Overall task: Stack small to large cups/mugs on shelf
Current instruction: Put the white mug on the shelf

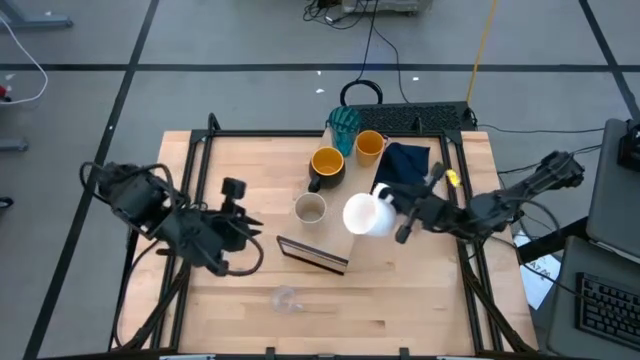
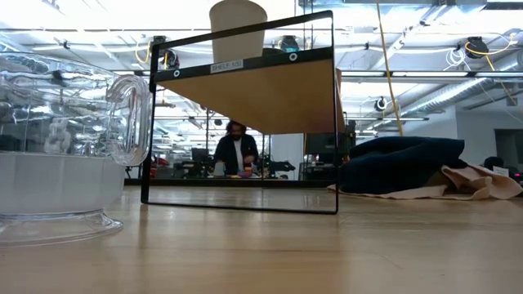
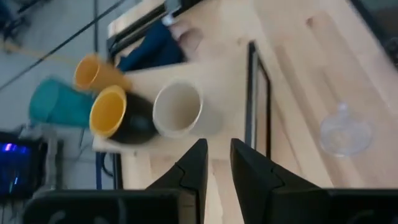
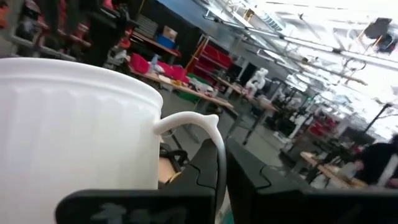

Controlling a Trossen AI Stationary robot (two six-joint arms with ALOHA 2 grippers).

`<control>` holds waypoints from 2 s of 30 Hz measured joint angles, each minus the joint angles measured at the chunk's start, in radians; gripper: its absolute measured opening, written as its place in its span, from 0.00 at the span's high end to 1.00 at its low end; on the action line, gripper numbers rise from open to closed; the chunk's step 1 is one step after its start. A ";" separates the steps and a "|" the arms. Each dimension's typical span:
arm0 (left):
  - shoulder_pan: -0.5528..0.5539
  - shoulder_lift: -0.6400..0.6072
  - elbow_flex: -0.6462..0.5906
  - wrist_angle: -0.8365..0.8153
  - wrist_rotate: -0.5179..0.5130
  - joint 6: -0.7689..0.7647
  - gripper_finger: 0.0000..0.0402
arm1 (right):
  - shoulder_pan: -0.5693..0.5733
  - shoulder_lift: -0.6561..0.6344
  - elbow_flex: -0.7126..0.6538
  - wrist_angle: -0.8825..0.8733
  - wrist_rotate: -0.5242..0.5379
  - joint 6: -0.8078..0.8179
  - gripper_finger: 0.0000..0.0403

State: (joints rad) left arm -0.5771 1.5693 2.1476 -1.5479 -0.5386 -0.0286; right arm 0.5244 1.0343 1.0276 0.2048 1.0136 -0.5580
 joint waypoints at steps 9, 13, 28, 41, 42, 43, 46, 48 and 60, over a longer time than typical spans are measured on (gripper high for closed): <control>-0.095 -0.514 -0.660 0.323 -0.178 -0.210 0.83 | 0.089 -0.116 -0.141 0.079 0.138 0.007 0.99; -0.139 -0.776 -0.996 0.616 -0.205 -0.165 0.83 | 0.110 -0.155 -0.219 0.184 0.192 -0.046 0.99; -0.146 -1.024 -1.495 1.112 -0.243 -0.051 0.83 | 0.058 -0.195 -0.618 0.962 0.297 -0.319 0.99; -0.146 -0.928 -1.496 1.158 -0.229 -0.068 0.83 | -0.101 -0.122 -0.707 1.025 0.185 -0.184 0.99; -0.146 -0.922 -1.496 1.158 -0.229 -0.076 0.83 | -0.112 -0.113 -0.707 1.026 0.178 -0.172 0.99; -0.146 -0.918 -1.496 1.158 -0.229 -0.082 0.83 | -0.124 -0.104 -0.707 1.026 0.158 -0.153 0.99; -0.146 -0.906 -1.496 1.158 -0.229 -0.100 0.83 | -0.148 -0.072 -0.707 1.027 0.077 -0.088 0.99; -0.146 -0.902 -1.496 1.158 -0.229 -0.106 0.83 | -0.163 -0.046 -0.707 1.044 0.061 -0.065 0.99; -0.140 -0.902 -1.496 1.158 -0.230 -0.111 0.83 | -0.215 0.173 -0.707 1.251 -0.027 -0.011 0.99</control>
State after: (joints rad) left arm -0.7168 0.6678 0.6518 -0.3904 -0.7681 -0.1400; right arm 0.3096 1.2073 0.3206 1.4555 0.9866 -0.5687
